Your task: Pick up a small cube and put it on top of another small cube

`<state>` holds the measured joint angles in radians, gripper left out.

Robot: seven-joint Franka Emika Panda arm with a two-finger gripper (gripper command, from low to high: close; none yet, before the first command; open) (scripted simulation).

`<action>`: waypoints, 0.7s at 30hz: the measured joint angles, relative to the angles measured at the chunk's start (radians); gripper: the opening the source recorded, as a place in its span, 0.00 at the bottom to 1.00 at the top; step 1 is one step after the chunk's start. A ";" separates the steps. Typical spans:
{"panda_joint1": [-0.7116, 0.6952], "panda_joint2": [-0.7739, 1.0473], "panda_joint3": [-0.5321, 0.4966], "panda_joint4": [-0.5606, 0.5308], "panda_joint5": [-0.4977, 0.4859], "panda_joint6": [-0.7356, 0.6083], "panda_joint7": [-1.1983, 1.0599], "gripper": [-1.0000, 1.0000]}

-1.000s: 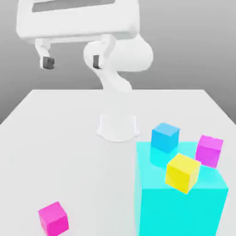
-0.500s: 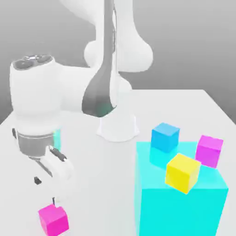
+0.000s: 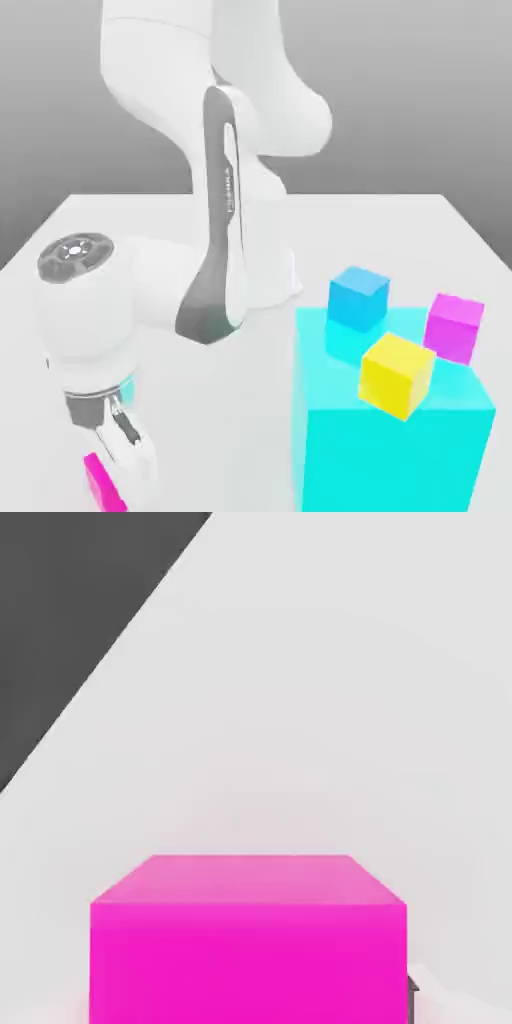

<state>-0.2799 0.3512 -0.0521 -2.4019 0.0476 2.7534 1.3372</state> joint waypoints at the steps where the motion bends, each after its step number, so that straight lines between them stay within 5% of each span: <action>1: 0.002 -0.035 -0.003 -0.007 -0.005 -0.028 0.004 0.00; 21: 0.349 -0.749 0.215 -0.036 0.034 -0.708 -0.315 0.00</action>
<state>0.0690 -0.3978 0.1627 -2.4382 0.0813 2.0455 1.0220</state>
